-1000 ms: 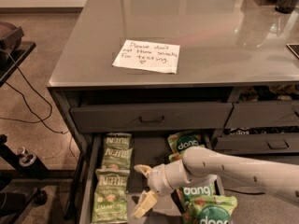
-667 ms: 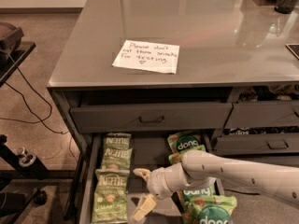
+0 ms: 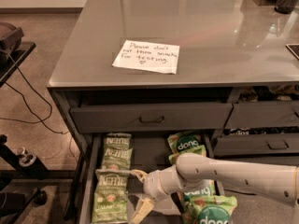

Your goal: Pick green jalapeno chip bag from middle drawer and place on counter

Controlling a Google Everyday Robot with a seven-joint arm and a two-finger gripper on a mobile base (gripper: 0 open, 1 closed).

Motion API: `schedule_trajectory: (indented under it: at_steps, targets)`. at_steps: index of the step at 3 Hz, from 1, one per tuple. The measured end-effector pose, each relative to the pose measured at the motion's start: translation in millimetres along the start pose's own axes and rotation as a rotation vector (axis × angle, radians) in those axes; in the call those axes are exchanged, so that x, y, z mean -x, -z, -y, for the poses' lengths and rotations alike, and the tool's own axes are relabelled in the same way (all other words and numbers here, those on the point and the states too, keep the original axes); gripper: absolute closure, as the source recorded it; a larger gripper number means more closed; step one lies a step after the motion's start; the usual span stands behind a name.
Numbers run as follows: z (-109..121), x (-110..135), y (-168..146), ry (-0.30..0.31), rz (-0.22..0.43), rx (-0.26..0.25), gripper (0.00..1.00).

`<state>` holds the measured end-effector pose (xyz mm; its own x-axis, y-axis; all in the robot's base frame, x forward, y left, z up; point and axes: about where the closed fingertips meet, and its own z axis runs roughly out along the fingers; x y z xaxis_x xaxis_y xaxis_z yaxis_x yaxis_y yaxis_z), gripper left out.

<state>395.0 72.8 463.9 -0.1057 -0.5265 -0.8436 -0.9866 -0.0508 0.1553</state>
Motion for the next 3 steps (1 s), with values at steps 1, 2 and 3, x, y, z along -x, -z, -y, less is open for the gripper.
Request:
schedule_trajectory:
  at_steps: [1,2,3]
  targets:
    - [9.0,-3.5,-15.6,0.112,-0.062,-0.031,0.00]
    - [15.6,-8.4,-34.4,0.201,-0.125,-0.061,0.00]
    - [18.8,-13.3,-50.8,0.254,-0.166,-0.084,0.00]
